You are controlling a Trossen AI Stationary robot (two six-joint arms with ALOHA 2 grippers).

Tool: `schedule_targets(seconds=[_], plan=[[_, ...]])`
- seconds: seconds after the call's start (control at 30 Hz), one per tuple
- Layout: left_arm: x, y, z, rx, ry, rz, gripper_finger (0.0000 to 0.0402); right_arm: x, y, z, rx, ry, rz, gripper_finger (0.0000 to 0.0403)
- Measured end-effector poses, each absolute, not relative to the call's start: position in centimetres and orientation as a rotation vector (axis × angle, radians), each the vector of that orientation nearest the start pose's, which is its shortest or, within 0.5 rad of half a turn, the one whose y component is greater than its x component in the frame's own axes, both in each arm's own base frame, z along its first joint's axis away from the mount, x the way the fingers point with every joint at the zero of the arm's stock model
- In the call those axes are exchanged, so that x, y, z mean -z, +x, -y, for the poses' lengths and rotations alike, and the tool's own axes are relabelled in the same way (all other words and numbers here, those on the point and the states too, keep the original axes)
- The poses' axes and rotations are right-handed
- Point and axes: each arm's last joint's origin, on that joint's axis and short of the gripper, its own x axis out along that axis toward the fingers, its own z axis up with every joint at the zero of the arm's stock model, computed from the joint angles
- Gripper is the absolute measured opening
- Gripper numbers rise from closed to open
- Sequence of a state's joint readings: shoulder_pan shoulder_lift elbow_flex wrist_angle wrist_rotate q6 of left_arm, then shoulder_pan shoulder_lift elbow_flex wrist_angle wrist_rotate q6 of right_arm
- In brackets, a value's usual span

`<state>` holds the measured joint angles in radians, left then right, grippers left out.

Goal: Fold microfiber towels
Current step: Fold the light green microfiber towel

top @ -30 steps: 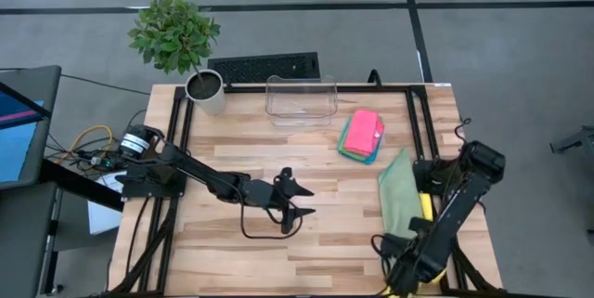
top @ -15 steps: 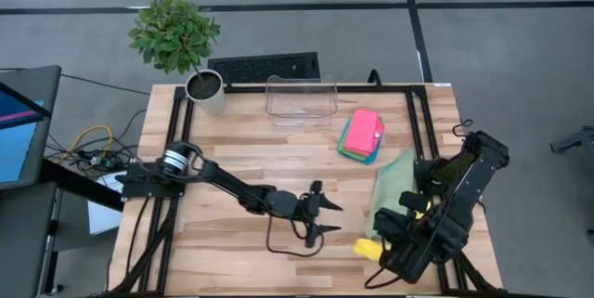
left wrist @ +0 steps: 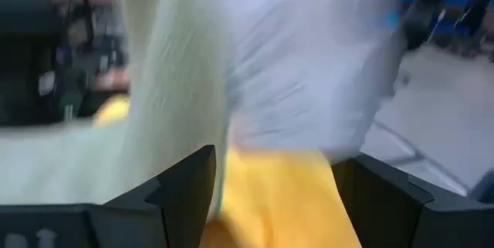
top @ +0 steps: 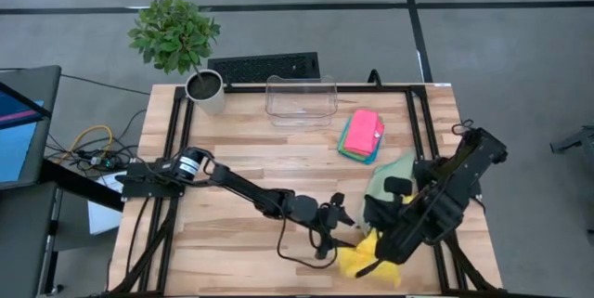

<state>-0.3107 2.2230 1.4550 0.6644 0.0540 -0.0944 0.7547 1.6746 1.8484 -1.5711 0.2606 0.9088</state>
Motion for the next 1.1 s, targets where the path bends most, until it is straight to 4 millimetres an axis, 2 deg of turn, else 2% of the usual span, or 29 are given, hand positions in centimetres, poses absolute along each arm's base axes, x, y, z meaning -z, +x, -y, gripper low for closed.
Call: schedule_targets(seconds=[0.07,0.2,0.3,0.5,0.7,1.1], plan=[[-18.6,47.5,15.8,0.293,-0.051,-0.134,0.0249,-37.8,21.6,-19.4,0.165,0.111,-1.242,0.0012],[-18.3,47.7,16.3,0.148,0.069,-0.270,0.0249,-37.7,21.2,-20.0,0.165,0.118,-1.241,0.0012],[-18.5,47.8,16.2,0.110,0.065,-0.254,0.0249,-37.8,20.9,-20.2,0.163,0.103,-1.224,0.0012],[-18.0,47.7,15.9,0.007,0.024,-0.280,0.0249,-37.8,21.7,-19.4,0.207,0.096,-1.195,0.0012],[-17.6,47.4,16.0,-0.043,-0.025,-0.318,0.0250,-37.9,22.9,-17.9,0.248,0.065,-1.172,0.0012],[-17.1,46.9,16.0,-0.245,-0.096,-0.342,0.0250,-37.9,25.8,-13.5,0.352,0.007,-1.151,0.0013]])
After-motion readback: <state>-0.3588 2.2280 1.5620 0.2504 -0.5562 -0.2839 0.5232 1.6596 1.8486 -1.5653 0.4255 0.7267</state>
